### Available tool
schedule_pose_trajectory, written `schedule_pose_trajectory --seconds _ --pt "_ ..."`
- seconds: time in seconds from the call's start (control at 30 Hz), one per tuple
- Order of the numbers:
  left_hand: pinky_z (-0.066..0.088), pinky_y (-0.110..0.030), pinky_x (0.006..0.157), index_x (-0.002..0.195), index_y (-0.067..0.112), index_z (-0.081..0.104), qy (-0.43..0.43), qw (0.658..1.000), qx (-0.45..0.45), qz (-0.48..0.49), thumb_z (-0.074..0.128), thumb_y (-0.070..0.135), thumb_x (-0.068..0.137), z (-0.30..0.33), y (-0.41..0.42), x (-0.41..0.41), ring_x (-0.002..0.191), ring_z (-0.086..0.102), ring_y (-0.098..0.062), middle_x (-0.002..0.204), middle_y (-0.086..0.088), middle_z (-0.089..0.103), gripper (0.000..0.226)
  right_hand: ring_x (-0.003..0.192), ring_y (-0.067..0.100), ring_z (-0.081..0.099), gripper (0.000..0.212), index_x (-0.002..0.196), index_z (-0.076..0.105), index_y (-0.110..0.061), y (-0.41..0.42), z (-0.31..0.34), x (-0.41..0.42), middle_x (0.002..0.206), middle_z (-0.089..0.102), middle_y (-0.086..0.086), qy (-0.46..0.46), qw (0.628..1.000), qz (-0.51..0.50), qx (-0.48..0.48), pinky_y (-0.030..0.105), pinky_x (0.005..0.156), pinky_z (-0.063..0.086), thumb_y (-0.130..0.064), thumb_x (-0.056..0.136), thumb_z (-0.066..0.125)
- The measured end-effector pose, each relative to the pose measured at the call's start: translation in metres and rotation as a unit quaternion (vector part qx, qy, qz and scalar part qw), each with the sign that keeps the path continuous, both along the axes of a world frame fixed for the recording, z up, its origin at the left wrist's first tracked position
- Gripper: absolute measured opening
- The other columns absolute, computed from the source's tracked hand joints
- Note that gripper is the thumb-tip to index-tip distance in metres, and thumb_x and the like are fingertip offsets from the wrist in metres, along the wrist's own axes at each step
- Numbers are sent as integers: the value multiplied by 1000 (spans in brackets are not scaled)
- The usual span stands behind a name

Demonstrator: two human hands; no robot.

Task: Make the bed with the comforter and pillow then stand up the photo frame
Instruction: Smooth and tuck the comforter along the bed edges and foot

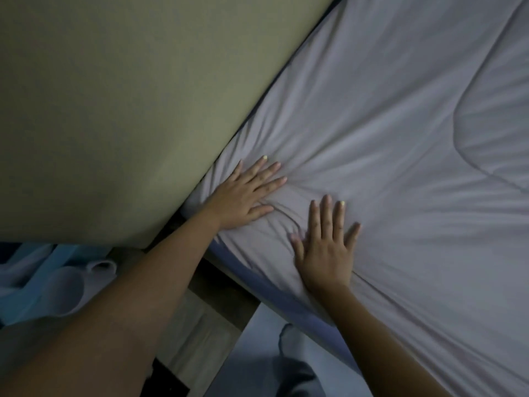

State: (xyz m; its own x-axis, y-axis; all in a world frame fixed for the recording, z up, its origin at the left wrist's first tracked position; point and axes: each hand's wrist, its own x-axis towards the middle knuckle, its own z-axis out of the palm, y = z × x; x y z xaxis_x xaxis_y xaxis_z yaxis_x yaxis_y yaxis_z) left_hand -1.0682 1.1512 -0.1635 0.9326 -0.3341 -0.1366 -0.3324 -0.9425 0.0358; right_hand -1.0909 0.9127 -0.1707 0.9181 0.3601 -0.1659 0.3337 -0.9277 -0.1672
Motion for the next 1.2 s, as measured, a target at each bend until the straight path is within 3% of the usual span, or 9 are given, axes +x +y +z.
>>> schedule_pose_trajectory --seconds 0.17,0.27,0.37,0.5,0.63,0.83,1.03,1.2 --pt "13 -60 115 154 34 -1 54 998 42 6 15 68 93 13 3 -3 150 -8 -22 162 5 -6 72 146 31 -17 88 153 -4 -22 0 22 -1 160 -12 6 56 998 15 -31 65 112 -7 -75 86 17" --pt "5 -64 114 153 36 -3 65 996 49 22 12 74 87 31 -6 2 148 -12 -24 162 3 -9 78 145 28 -21 86 151 -7 -33 -19 36 6 159 -16 2 56 998 0 19 61 111 -12 -77 84 23" --pt "4 -64 114 152 37 -2 69 995 37 62 7 77 85 28 -15 -15 148 -13 -22 162 5 -9 78 146 30 -17 89 153 -3 -27 -46 34 -5 160 -12 8 58 995 -81 10 61 113 -7 -77 84 23" --pt "9 -64 114 152 37 -2 110 988 31 104 -3 83 78 18 -13 -34 149 -10 -20 161 8 -10 88 146 34 -15 93 154 4 -22 -58 25 -33 159 -11 12 102 995 -22 11 59 114 -7 -77 82 25" --pt "11 -60 114 155 25 10 71 992 15 108 4 80 81 37 -34 -27 149 1 -24 162 -1 4 92 145 23 -20 89 153 -5 -26 -87 44 -23 160 -12 3 88 994 -19 57 53 116 -9 -75 83 22" --pt "15 -58 115 152 14 23 27 996 -55 65 5 74 87 49 -132 -7 148 10 -30 159 -13 17 90 149 28 -3 87 153 5 -24 -186 61 -15 162 1 5 48 994 -94 6 55 115 -2 -73 82 17" --pt "11 -58 114 152 17 24 22 992 -120 8 30 62 87 41 -271 -8 149 6 -27 161 -9 15 79 149 27 -1 87 153 7 -23 -297 62 -23 161 1 6 44 986 -160 -24 57 115 0 -72 82 15" --pt "15 -65 111 153 29 20 24 993 -64 -98 28 68 87 20 -385 -37 149 8 -31 161 -6 12 77 149 26 -2 76 152 13 -29 -377 44 -60 158 -1 -7 45 987 -152 -19 55 116 -2 -68 88 20"
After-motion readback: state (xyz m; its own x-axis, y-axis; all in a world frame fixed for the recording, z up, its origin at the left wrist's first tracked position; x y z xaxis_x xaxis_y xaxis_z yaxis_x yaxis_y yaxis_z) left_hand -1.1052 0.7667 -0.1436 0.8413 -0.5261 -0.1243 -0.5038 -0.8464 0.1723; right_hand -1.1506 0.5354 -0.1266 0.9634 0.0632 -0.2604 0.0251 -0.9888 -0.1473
